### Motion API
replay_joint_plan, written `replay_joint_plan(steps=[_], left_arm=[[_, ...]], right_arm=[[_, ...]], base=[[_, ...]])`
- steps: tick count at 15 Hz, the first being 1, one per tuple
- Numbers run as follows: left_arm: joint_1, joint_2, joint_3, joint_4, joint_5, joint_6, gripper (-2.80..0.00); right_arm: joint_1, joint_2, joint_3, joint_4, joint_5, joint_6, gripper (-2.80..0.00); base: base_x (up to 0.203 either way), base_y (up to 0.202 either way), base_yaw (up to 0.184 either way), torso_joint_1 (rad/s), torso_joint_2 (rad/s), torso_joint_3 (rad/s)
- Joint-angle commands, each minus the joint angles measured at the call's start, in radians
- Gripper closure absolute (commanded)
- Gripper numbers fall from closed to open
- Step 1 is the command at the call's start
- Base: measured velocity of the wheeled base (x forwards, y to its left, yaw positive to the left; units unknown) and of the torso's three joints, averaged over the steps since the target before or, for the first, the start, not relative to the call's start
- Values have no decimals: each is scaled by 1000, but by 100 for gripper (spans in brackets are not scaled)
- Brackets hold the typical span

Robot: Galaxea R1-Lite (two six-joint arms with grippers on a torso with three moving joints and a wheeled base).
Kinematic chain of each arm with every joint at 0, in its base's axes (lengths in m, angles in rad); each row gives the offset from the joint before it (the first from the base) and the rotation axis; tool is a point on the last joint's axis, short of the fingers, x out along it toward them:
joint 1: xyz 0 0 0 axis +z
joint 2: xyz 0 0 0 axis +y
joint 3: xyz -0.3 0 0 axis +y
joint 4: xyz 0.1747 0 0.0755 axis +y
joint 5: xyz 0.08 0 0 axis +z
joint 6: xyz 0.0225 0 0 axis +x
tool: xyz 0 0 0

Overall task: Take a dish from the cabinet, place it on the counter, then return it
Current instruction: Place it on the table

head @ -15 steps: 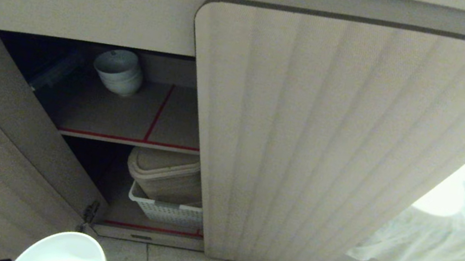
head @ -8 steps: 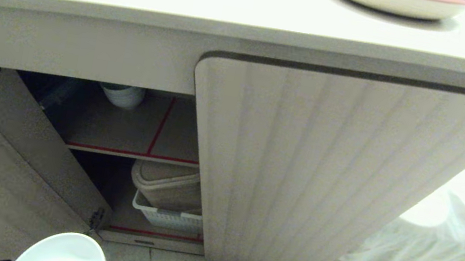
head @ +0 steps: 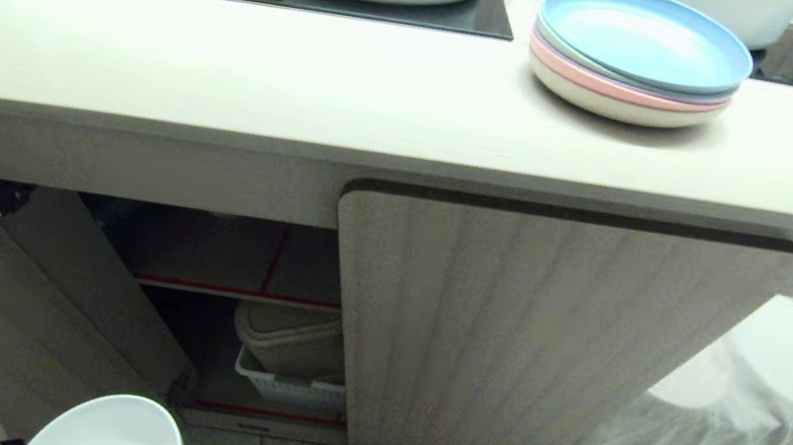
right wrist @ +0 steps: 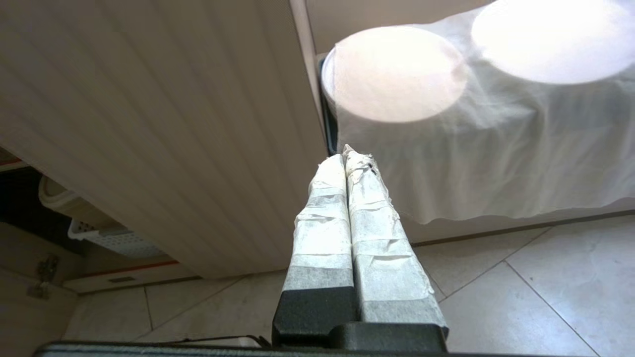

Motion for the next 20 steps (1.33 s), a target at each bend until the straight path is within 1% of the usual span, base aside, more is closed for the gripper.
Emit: replay_joint_plan(steps=[1, 11, 20], left_arm=[[0, 2, 2, 2, 0, -3, 0], [1, -1, 1, 0, 1, -3, 0], [1, -3, 1, 0, 1, -3, 0]], right_arm=[[0, 1, 0, 0, 0, 1, 0], [0, 1, 0, 0, 0, 1, 0], [0, 1, 0, 0, 0, 0, 0]], base=[[0, 0, 0, 278, -472, -255], [0, 0, 0, 260, -514, -262], [0, 0, 0, 283, -565, -287]])
